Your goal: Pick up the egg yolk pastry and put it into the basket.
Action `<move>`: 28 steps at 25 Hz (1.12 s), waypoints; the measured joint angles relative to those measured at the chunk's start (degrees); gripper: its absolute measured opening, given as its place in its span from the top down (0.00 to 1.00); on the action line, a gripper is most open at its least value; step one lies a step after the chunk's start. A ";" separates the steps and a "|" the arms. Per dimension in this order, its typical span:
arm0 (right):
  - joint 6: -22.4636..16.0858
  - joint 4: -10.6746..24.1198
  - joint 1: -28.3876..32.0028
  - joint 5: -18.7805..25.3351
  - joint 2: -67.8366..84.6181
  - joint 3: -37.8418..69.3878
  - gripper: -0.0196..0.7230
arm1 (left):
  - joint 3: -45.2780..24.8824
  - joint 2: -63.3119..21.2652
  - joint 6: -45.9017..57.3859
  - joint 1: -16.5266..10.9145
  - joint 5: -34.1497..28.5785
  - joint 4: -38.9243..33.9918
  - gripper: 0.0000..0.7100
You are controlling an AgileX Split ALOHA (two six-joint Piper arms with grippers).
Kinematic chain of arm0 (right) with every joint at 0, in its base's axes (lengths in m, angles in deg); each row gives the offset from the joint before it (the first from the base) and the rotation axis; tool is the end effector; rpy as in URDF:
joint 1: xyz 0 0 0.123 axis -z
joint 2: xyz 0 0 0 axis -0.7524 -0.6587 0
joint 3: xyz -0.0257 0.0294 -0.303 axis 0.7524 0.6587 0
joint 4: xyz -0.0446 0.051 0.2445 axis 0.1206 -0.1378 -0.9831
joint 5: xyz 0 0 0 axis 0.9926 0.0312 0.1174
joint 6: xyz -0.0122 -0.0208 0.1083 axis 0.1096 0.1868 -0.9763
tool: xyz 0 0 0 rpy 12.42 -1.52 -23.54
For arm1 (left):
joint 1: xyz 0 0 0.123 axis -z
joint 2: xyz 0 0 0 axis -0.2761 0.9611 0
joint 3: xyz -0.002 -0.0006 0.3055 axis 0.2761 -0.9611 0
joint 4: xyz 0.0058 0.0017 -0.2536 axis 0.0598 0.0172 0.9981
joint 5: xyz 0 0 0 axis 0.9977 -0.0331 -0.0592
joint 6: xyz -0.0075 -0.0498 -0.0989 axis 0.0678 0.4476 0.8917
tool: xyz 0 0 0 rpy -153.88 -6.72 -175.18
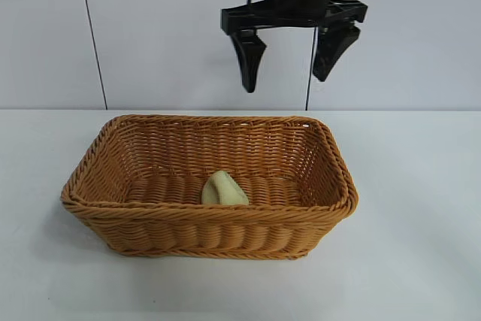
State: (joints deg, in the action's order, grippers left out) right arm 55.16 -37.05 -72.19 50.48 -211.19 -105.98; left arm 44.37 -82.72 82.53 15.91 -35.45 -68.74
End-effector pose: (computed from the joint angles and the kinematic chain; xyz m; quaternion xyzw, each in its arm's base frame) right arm 0.4379 0.1838 0.2568 -0.1290 0.9813 0.0161 0.1417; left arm -0.0064 -0.0057 0.2661 0.0003 0.8547 -0.0288 0.5183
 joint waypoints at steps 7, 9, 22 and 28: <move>1.68 0.00 12.70 0.00 0.00 0.00 0.06 | 0.00 0.00 0.00 0.00 0.00 0.00 0.07; 2.23 0.00 16.04 0.00 0.00 0.00 0.06 | 0.00 0.00 0.00 0.00 0.00 0.00 0.07; 4.04 -1.84 25.75 0.00 0.00 0.00 0.06 | 0.00 0.00 0.00 0.00 0.00 0.00 0.07; 4.64 -2.12 25.75 -0.06 3.48 6.17 0.09 | 0.00 0.00 0.00 0.00 0.00 0.00 0.07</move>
State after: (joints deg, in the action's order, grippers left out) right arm 59.80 -39.18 -46.44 50.42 -207.71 -99.81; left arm 44.37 -82.72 82.53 15.91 -35.45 -68.74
